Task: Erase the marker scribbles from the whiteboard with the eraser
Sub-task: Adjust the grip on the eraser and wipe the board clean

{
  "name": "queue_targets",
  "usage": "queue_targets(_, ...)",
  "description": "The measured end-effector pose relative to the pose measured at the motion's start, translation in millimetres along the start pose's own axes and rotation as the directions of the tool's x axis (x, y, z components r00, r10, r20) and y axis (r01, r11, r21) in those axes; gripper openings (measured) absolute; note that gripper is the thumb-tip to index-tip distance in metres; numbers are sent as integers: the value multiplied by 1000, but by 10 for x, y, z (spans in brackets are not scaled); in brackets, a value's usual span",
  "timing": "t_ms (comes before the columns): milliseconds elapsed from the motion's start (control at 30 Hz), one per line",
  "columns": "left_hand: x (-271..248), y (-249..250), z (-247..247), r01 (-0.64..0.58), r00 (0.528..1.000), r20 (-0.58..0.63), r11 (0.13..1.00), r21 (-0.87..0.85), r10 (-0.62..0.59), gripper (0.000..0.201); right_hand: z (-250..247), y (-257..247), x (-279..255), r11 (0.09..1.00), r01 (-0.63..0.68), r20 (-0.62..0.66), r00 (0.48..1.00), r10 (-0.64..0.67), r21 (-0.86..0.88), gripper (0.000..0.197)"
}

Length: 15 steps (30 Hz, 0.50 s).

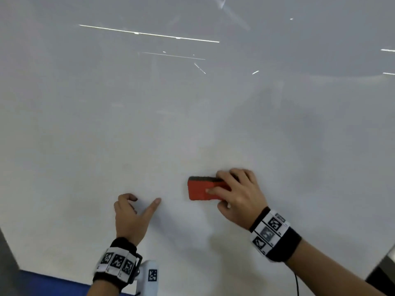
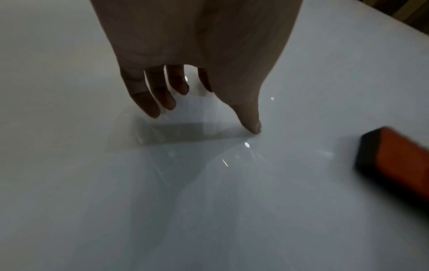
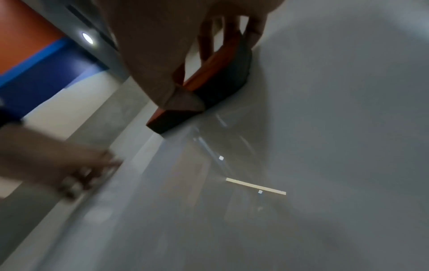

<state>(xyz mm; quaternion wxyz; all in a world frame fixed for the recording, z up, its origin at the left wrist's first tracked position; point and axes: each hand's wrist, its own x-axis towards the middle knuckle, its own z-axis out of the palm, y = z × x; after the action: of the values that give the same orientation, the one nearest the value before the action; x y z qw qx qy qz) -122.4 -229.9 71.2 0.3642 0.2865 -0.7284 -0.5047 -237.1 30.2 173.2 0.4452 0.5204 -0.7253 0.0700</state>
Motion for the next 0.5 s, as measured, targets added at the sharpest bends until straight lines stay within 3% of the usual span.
queue_targets(67, 55, -52, -27, 13, 1000, 20, 1000, 19, -13, 91, -282, 265, 294, 987, -158, -130, 978, 160, 28, 38)
queue_targets(167, 39, -7, -28, 21, 1000, 10, 1000, 6, -21, 85, -533, 429, 555, 916, -384, -358, 844, 399, 115, 36)
queue_targets(200, 22, 27, -23, 7, 1000, -1, 1000, 5, -7, 80, -453, 352, 528, 918, -380, -366, 843, 394, 113, 39)
queue_targets(233, 11, 76, -13, -22, 999, -23, 1000, 10, 23, 77, -331, 231, 478, 941, -324, -332, 881, 338, 101, 42)
queue_targets(300, 15, 182, 18, -133, 988, -78, 990, 48, 137, 68, -53, -34, 411, 994, -90, -166, 981, 99, 64, 47)
queue_targets(367, 76, 264, 27, -217, 971, -79, 971, 97, 225, 65, 48, -102, 609, 997, 12, -27, 1000, -10, 79, 48)
queue_targets(500, 271, 290, -23, -170, 984, -35, 979, 108, 175, 70, -160, -135, 1559, 980, -146, -149, 975, 166, 133, 53)
